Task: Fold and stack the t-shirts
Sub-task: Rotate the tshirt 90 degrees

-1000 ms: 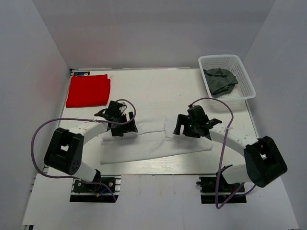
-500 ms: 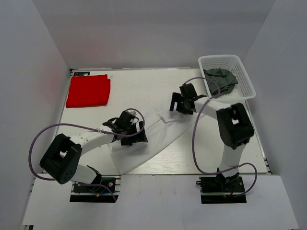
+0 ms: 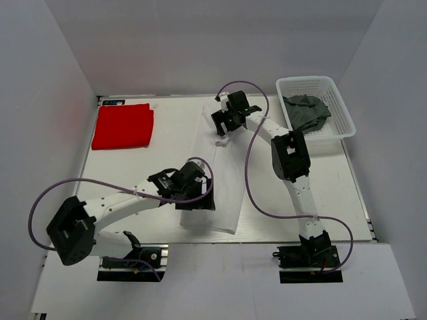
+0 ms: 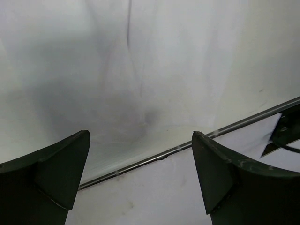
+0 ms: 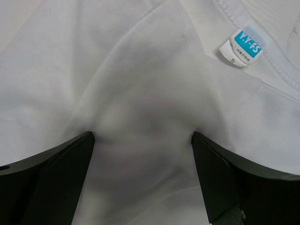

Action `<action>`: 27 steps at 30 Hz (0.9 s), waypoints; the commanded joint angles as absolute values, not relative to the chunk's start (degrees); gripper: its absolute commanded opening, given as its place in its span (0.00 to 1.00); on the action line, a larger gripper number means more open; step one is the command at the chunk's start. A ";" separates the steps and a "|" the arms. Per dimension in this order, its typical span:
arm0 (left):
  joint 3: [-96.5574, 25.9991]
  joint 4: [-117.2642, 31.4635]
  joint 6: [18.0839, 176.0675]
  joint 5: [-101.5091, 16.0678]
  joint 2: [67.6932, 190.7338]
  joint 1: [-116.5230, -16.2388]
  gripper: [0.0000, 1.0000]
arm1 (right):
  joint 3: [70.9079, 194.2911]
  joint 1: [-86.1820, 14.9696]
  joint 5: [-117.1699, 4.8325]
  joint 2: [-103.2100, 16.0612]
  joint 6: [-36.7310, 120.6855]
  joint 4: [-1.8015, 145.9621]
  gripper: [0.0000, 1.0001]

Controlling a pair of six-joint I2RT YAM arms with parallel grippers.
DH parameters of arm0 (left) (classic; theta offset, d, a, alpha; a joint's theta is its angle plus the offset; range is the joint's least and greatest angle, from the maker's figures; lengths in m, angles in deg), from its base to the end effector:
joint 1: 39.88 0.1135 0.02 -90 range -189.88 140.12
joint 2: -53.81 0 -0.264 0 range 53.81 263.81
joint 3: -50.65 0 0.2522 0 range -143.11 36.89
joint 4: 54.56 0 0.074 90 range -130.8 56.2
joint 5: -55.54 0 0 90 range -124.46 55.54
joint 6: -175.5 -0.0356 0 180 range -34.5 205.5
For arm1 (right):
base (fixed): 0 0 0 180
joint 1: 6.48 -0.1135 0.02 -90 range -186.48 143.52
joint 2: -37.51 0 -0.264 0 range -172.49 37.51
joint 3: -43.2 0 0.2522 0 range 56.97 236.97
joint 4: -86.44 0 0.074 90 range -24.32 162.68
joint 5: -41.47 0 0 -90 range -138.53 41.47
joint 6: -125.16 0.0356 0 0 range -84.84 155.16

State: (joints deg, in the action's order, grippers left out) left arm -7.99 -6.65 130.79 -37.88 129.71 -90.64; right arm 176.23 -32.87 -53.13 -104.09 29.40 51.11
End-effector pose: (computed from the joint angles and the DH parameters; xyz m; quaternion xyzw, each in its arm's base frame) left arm 0.1518 -0.1892 0.1953 0.0530 0.9748 -0.1793 0.1221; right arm 0.4960 0.2493 0.1640 -0.2697 0.8791 0.1064 0.3783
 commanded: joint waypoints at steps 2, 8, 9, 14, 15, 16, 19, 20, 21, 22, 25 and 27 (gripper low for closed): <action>-13.91 -2.04 130.67 -29.37 123.43 -90.77 1.00 | 175.71 -36.45 -53.90 -105.23 17.33 49.20 0.90; -15.05 4.62 135.57 -19.79 120.35 -90.24 1.00 | 177.20 -38.03 -53.80 -102.52 16.18 55.71 0.90; -13.49 4.64 136.46 -18.82 119.47 -89.63 1.00 | 176.85 -38.03 -53.98 -100.76 15.92 55.89 0.90; -6.02 2.45 139.98 -16.54 110.61 -89.63 1.00 | 175.98 -39.00 -46.53 -91.46 23.52 52.40 0.90; -5.22 2.45 140.60 -16.53 109.80 -89.63 1.00 | 174.40 -39.00 -45.81 -88.47 25.39 51.33 0.90; -4.60 2.45 140.60 -16.53 109.18 -89.63 1.00 | 170.04 -38.91 -45.11 -86.44 30.98 50.62 0.90; -2.32 2.97 141.75 -18.10 109.18 -89.63 1.00 | 148.11 -39.35 -42.38 -73.70 43.49 54.37 0.90; -0.92 2.36 141.75 -19.85 109.18 -89.63 1.00 | 143.67 -39.79 -42.46 -67.93 50.12 55.44 0.90; -0.38 1.84 141.75 -20.91 109.79 -89.63 1.00 | 134.92 -39.96 -44.73 -62.65 52.28 58.06 0.90; -0.38 1.83 140.96 -22.14 111.62 -89.63 1.00 | 127.44 -40.14 -45.97 -60.17 53.69 58.78 0.90; -0.38 2.61 139.02 -26.72 114.88 -90.67 1.00 | 113.64 -42.16 -51.85 -49.53 60.91 59.58 0.90; 1.28 2.62 138.33 -30.32 116.12 -90.68 1.00 | 106.93 -44.44 -54.05 -42.41 64.24 57.05 0.90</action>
State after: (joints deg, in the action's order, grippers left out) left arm -0.12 2.40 139.65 -24.85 115.43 -90.21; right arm 115.68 -41.75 -48.74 -46.48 53.62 58.72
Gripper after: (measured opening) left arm 0.995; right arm 0.905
